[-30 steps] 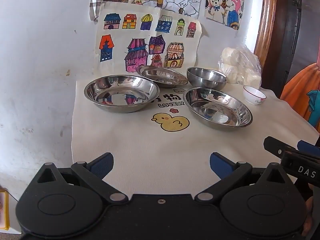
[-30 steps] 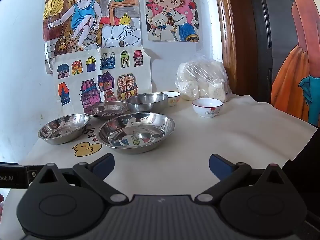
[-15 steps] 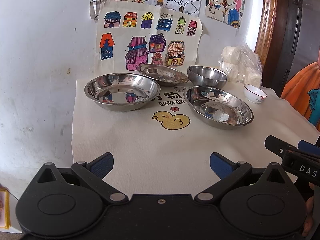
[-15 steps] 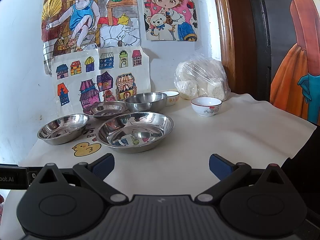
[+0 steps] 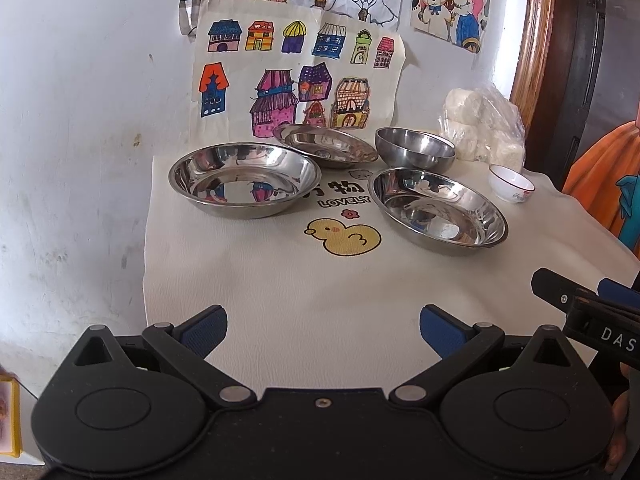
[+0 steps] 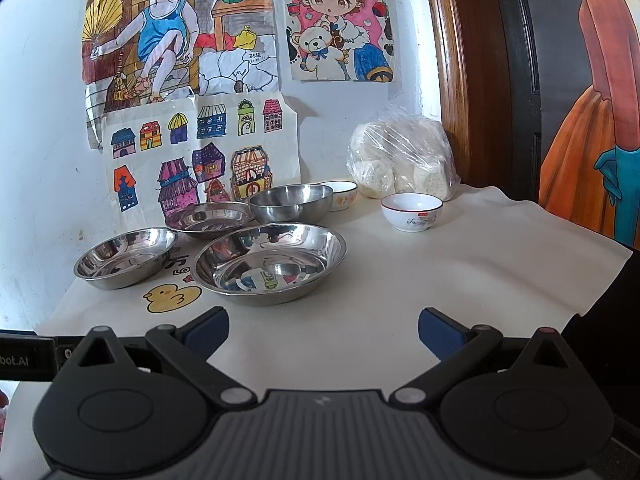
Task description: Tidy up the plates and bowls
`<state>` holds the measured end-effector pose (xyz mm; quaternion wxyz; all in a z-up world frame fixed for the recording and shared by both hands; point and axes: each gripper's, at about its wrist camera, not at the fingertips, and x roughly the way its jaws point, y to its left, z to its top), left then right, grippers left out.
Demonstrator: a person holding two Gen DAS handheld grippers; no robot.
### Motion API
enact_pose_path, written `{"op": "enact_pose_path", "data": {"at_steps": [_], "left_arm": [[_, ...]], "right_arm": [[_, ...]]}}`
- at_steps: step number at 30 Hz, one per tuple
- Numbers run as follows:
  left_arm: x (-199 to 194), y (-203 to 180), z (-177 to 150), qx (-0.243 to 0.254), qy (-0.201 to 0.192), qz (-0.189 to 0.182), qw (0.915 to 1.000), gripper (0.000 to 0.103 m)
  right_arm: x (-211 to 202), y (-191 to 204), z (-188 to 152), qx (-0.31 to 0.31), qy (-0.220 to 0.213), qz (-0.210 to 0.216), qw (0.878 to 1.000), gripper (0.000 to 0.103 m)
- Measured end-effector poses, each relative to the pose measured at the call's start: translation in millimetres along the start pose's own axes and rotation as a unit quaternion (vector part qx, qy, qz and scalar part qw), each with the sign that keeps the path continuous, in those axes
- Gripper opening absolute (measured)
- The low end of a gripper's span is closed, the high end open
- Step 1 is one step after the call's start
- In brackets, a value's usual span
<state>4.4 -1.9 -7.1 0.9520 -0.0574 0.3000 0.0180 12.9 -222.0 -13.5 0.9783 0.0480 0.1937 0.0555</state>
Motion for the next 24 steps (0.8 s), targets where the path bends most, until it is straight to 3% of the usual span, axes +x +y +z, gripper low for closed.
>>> {"op": "enact_pose_path", "data": {"at_steps": [24], "left_arm": [[1.5,0.3,-1.1,-0.001,0.003,0.0,1.0,0.102]], "right_arm": [[-0.6,-1.0,-0.6,0.001,0.001,0.0,1.0,0.103]]}}
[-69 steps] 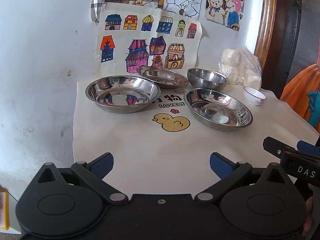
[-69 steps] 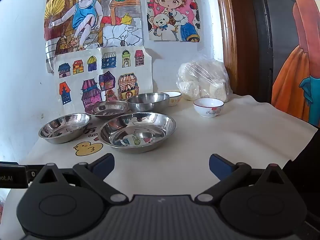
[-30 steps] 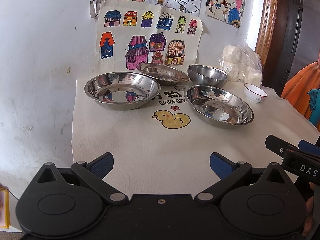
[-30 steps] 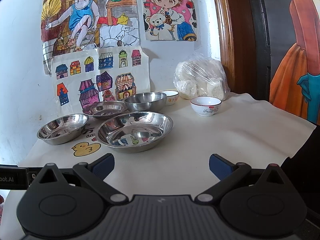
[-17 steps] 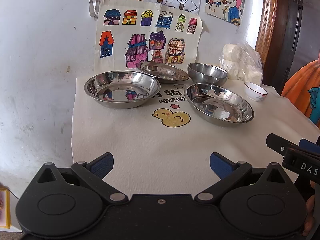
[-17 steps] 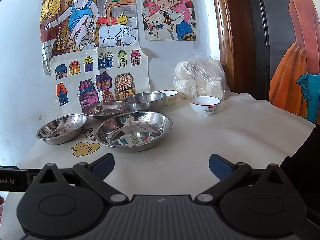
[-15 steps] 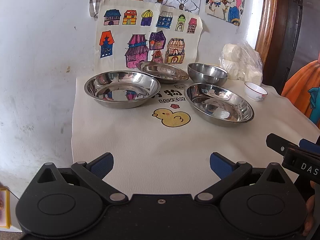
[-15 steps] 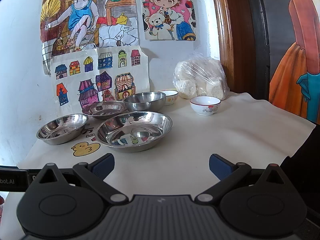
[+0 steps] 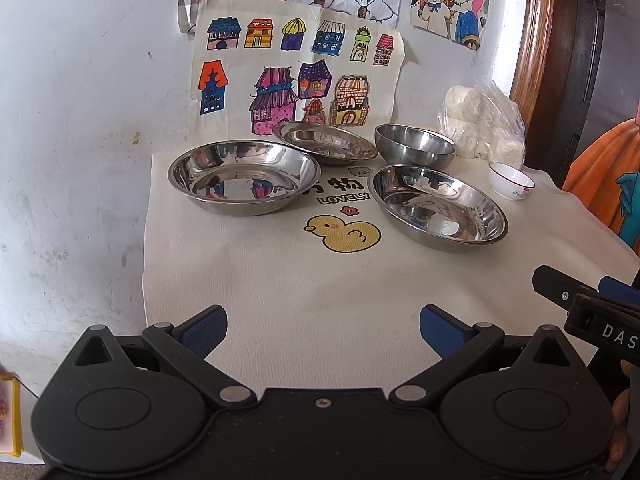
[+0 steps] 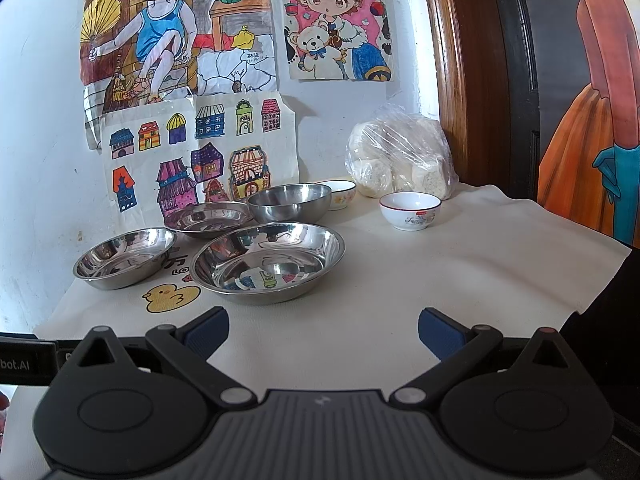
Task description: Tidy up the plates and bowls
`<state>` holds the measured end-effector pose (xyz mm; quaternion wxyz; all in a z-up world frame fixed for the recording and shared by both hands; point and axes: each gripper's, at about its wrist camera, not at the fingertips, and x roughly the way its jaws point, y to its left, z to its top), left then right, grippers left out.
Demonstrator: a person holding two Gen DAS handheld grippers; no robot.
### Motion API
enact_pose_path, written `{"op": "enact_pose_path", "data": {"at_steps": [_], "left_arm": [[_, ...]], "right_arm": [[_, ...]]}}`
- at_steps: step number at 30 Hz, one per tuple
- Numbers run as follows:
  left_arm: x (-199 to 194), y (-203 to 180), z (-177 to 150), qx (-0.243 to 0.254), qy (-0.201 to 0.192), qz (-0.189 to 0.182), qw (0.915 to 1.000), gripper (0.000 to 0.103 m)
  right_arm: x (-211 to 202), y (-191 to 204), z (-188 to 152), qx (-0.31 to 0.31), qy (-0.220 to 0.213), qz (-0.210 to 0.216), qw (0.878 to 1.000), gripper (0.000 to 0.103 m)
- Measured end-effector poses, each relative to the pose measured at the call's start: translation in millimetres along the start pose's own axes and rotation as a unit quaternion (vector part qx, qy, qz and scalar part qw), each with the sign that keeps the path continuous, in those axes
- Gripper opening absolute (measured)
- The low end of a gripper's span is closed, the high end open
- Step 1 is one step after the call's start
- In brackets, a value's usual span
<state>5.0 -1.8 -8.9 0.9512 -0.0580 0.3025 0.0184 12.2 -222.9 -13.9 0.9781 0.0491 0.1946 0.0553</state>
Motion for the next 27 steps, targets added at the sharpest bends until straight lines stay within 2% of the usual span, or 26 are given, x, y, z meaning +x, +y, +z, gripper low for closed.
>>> {"op": "enact_pose_path", "data": {"at_steps": [15,27], "left_arm": [[2,1,-3,-0.001,0.009,0.0,1.0,0.102],[13,6,9,-0.014,0.025,0.004,0.9996,0.102]], "right_arm": [[4,-2,-2,0.003,0.006,-0.001,1.0,0.103],[12,-1,-2,0.002,0.019,-0.001,1.0,0.103]]}}
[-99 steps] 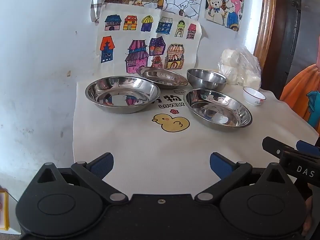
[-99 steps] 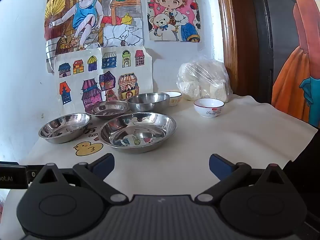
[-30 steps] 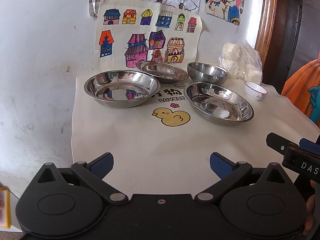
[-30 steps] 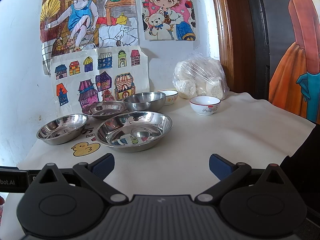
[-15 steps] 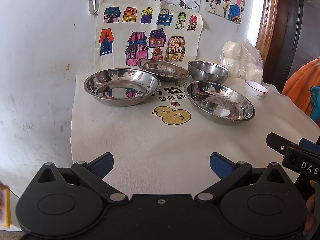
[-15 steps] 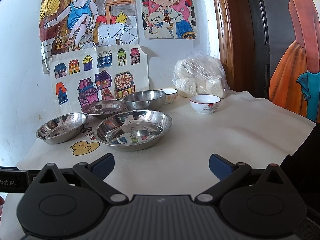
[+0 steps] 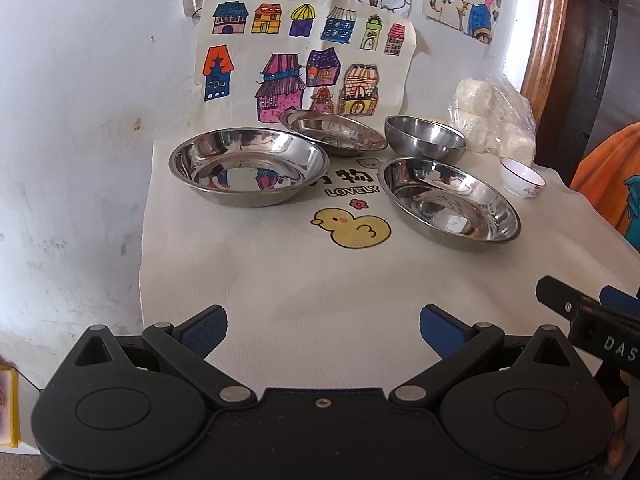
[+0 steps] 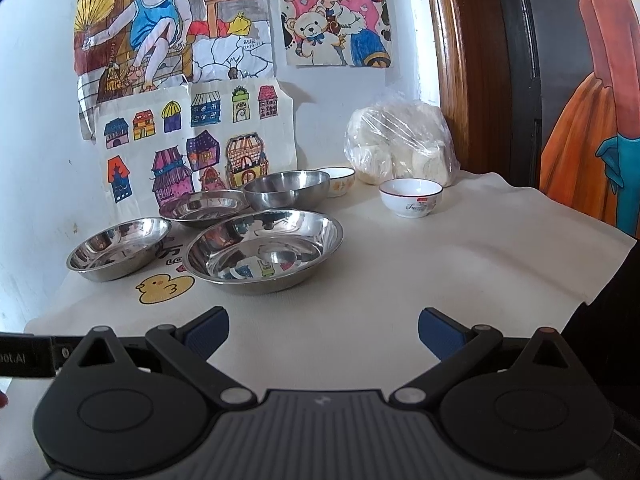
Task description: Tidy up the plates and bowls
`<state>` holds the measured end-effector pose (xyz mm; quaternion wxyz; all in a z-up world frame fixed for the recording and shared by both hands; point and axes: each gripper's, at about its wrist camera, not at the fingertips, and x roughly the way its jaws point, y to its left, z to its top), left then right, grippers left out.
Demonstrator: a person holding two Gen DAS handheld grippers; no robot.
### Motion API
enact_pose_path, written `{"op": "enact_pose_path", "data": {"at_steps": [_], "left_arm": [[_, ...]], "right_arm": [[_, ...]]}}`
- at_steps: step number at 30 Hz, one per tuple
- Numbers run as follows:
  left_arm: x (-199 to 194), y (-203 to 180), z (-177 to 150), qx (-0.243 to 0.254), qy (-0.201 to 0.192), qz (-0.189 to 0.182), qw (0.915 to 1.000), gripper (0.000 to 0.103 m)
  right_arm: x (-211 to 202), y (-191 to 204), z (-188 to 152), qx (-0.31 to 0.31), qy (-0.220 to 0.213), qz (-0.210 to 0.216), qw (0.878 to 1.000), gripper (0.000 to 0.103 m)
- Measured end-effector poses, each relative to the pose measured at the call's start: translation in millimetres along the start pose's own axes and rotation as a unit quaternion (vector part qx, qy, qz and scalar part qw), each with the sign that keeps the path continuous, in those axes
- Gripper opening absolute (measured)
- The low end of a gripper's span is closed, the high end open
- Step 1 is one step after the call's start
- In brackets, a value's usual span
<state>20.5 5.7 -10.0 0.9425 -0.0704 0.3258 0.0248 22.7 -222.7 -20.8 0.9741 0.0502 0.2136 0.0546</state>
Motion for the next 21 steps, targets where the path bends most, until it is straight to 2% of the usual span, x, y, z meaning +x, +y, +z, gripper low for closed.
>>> {"op": "enact_pose_path", "data": {"at_steps": [10,21], "left_arm": [[17,9,20,-0.024,0.01,0.005,0.9996,0.102],[34,19,53,-0.031,-0.002,0.01,0.9995,0.102]], "right_arm": [[15,-5,15,-0.022,0.01,0.01,1.0,0.103],[39,-3,43,-0.067,0.013,0.012,0.998,0.103]]}}
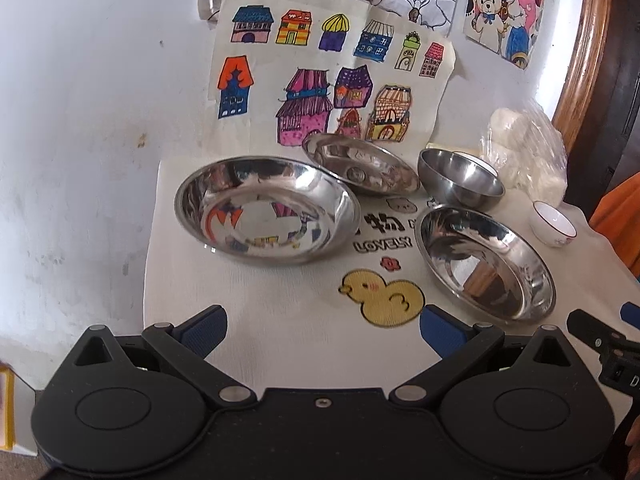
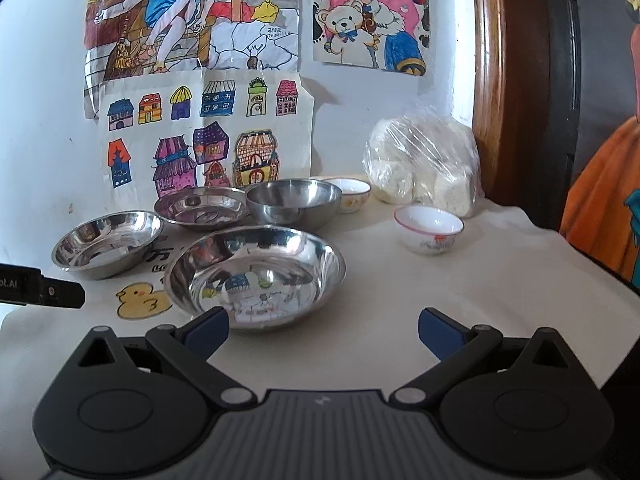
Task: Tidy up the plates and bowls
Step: 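Move the left tool to the rim of the large steel plate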
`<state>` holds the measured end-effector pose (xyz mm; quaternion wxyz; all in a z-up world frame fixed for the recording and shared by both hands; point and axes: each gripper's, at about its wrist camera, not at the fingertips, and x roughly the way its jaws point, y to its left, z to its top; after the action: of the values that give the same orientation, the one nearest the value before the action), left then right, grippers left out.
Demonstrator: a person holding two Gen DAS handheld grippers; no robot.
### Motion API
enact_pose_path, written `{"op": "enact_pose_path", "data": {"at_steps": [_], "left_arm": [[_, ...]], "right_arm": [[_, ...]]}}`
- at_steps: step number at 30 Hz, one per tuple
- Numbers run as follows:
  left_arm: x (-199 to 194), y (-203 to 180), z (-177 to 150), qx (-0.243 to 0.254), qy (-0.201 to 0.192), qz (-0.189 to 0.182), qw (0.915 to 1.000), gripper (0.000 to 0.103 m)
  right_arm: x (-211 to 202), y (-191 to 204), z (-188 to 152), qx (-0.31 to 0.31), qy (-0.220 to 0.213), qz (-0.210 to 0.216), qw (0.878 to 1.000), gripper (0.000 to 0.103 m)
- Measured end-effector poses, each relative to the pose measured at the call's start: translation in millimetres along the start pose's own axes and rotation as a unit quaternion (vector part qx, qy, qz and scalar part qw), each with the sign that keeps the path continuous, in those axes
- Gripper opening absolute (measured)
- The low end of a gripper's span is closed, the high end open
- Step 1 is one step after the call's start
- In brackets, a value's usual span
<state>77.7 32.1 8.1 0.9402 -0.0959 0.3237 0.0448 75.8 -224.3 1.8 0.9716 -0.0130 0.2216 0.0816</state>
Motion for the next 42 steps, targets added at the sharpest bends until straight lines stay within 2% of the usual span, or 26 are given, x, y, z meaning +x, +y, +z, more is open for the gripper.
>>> {"op": "enact_pose_path", "data": {"at_steps": [9,14,19,24,30,34,42], "left_arm": [[9,8,17,-0.009,-0.006,-0.009,0.9999,0.102],[12,28,28,-0.022,-0.02,0.009,0.9995,0.102],[19,55,41,-0.034,-0.031,0.042,0.998,0.102],[28,76,56,-0.044,-0.039,0.059,0.9965,0.102],[48,93,68,-0.026,-0.035,0.062,0.9971,0.102],[64,100,77,-0.004,-0.024,0.062,0.9978,0.102],[87,109,86,0.008,-0.014,0.05,0.9986,0.102]], "right_arm": [[17,6,22,-0.018,0.002,0.006,1.0,0.103],[26,22,36,-0.035,-0.005,0.021,0.999,0.103],[38,46,53,-0.059,-0.011,0.052,0.997,0.103],[52,73,75,-0.06,-0.01,0.104,0.993,0.103],[82,96,93,-0.051,0.02,0.179,0.982,0.103],[105,110,98,-0.067,0.037,0.188,0.979,0.103],[134,130,93,-0.089,0.067,0.202,0.973,0.098]]}}
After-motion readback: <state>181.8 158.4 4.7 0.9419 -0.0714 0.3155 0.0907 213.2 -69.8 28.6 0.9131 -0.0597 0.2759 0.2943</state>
